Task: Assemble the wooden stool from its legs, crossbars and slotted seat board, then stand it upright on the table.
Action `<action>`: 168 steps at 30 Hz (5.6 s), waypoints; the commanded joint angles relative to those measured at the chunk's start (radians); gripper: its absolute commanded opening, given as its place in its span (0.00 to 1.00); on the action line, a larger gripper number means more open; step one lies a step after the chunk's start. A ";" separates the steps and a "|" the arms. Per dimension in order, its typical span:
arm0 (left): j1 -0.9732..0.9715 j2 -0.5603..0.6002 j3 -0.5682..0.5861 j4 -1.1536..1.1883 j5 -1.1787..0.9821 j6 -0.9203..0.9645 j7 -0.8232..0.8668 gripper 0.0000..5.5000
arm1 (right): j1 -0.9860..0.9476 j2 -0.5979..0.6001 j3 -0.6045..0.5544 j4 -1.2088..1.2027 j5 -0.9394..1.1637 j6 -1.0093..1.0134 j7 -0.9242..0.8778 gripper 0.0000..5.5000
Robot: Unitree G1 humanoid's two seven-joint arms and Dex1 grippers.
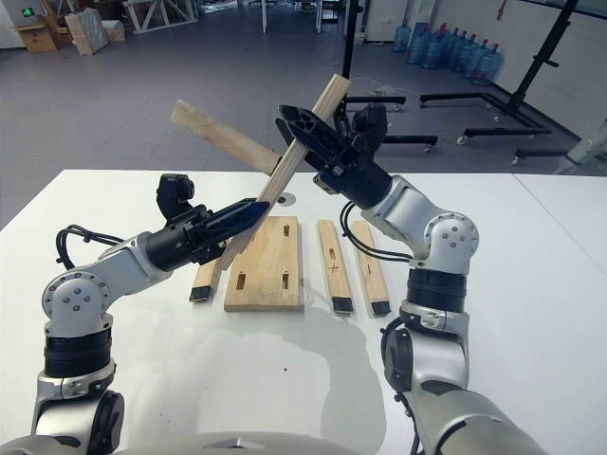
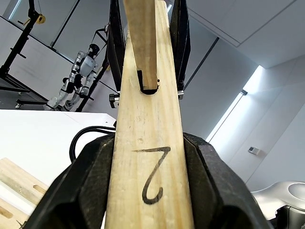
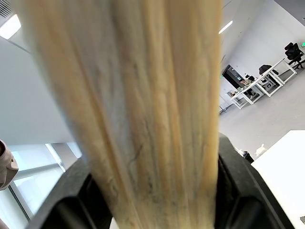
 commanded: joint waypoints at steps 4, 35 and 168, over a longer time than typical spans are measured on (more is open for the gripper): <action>0.006 0.017 -0.007 -0.011 0.032 -0.030 0.019 0.37 | 0.050 -0.033 0.016 -0.056 -0.066 -0.033 0.068 0.39; 0.199 -0.024 -0.121 -0.059 0.714 -0.260 0.417 0.78 | -0.109 0.030 0.152 0.502 -1.004 -0.926 0.546 0.37; 0.308 -0.074 0.172 -0.216 0.695 -0.207 0.410 0.78 | 0.467 -0.248 -0.023 -0.134 -1.438 -0.627 0.556 0.88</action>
